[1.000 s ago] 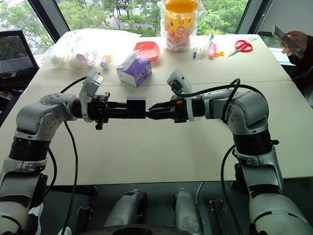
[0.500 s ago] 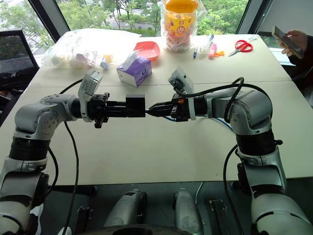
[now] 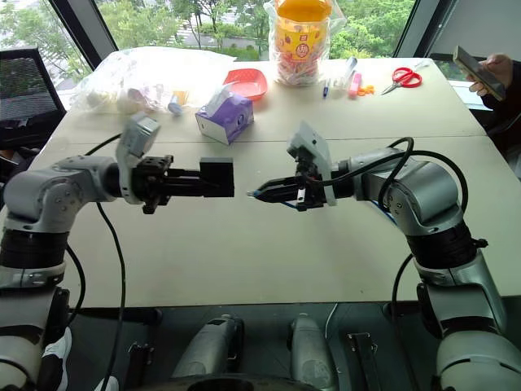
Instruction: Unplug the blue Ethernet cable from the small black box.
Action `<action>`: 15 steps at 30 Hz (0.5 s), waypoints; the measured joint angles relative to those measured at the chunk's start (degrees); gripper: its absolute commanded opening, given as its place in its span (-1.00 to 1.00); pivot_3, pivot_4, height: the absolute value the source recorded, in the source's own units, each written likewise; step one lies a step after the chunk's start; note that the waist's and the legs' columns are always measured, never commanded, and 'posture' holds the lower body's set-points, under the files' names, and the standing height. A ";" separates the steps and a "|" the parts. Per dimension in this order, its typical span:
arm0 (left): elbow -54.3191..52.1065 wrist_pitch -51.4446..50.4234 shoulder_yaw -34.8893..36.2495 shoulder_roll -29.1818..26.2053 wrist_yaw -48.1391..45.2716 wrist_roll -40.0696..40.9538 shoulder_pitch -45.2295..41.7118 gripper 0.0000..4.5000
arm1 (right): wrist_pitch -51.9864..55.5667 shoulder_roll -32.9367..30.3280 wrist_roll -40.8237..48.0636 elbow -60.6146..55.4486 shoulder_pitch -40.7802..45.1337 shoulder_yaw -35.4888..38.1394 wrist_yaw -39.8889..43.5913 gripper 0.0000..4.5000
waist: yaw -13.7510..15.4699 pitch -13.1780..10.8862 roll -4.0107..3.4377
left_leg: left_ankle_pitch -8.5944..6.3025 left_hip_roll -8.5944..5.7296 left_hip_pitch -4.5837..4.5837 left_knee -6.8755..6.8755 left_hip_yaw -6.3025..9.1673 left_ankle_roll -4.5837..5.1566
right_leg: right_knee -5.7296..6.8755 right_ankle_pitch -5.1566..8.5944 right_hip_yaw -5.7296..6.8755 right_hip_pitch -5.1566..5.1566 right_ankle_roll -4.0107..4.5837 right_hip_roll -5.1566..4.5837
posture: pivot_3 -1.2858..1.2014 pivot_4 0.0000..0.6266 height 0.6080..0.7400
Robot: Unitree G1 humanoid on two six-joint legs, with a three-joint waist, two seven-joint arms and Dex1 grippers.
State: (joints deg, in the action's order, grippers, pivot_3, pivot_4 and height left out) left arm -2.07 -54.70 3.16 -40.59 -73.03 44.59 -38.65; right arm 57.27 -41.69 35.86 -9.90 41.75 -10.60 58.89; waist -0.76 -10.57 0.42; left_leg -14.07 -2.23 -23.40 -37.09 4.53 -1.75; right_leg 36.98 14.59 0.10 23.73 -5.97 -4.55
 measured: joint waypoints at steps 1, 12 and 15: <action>-0.03 0.00 0.72 -0.42 -0.10 0.26 -0.01 -0.79 | 0.06 -0.33 -0.57 0.92 -0.72 -0.09 0.01 -0.99 | -0.02 -0.01 -0.01 | 0.00 -0.02 0.00 0.00 -0.03 0.00 | 0.00 0.00 -0.01 0.00 0.00 -0.04 | 0.03 -0.52 1.00; 0.72 14.60 -4.22 -0.25 1.08 -9.59 3.71 -0.79 | -10.34 2.17 -10.54 13.02 2.18 2.41 -7.99 -0.99 | -0.14 -0.03 -0.02 | 0.01 0.00 0.04 0.01 -0.12 -0.01 | 0.01 -0.01 -0.07 0.02 0.01 -0.04 | 0.03 -0.52 1.00; 3.66 26.59 -8.87 3.37 4.64 -18.50 5.80 -0.79 | -16.20 5.91 -18.04 19.79 3.89 1.91 -16.99 -0.99 | 0.04 -0.01 -0.02 | 0.02 -0.02 0.02 0.04 -0.14 -0.03 | 0.00 -0.02 -0.09 0.05 0.02 -0.06 | 0.03 -0.52 1.00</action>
State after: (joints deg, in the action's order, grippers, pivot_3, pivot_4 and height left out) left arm 1.59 -28.11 -5.70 -37.22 -68.39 26.09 -32.85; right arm 41.08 -35.78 17.82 9.88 45.64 -8.68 41.90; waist -0.71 -10.59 0.40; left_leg -14.05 -2.26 -23.39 -37.05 4.40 -1.78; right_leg 36.98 14.57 0.01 23.77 -5.95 -4.61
